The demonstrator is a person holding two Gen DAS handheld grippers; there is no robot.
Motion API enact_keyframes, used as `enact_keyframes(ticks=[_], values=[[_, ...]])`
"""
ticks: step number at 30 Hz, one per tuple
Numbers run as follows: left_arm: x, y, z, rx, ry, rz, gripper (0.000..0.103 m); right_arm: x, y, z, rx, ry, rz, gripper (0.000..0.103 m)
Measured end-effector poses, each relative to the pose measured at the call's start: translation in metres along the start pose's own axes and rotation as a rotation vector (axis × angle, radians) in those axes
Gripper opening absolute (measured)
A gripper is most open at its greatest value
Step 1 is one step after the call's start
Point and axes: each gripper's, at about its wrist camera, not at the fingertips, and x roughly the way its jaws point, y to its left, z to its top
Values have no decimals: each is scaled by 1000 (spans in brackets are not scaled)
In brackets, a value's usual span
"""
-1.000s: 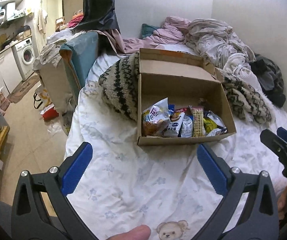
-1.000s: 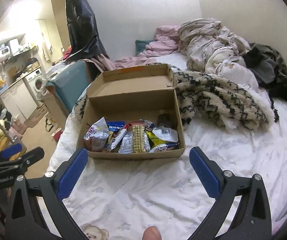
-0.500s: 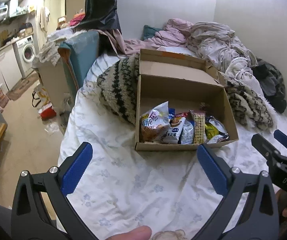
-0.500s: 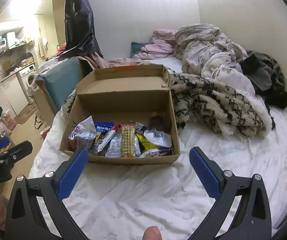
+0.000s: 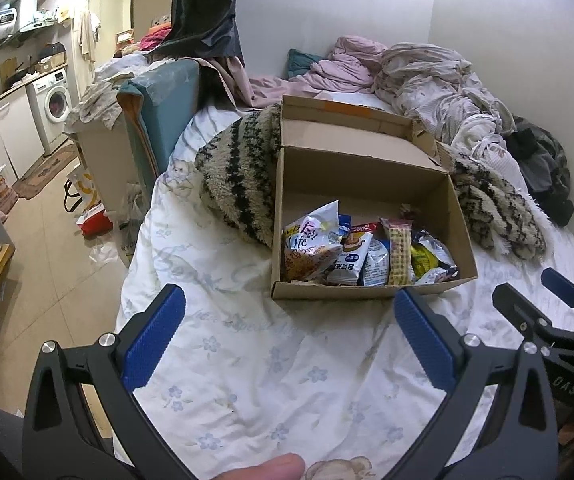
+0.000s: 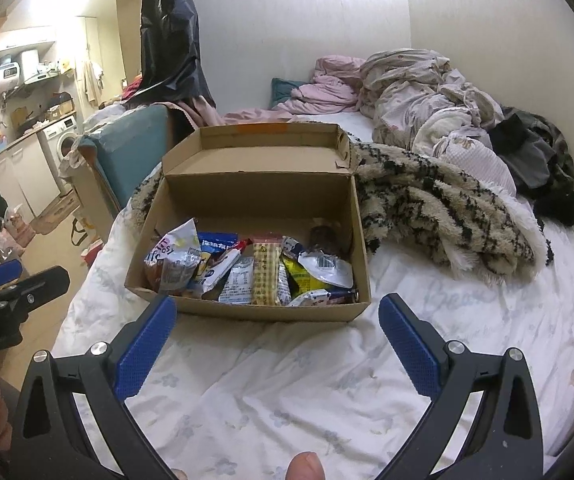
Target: Organize snacks
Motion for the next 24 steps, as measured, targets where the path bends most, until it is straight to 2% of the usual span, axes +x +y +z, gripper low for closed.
enact_keyframes(ticks=[24], values=[[1, 0, -3, 9, -2, -1, 103, 0, 0, 0, 4, -4, 3, 103]])
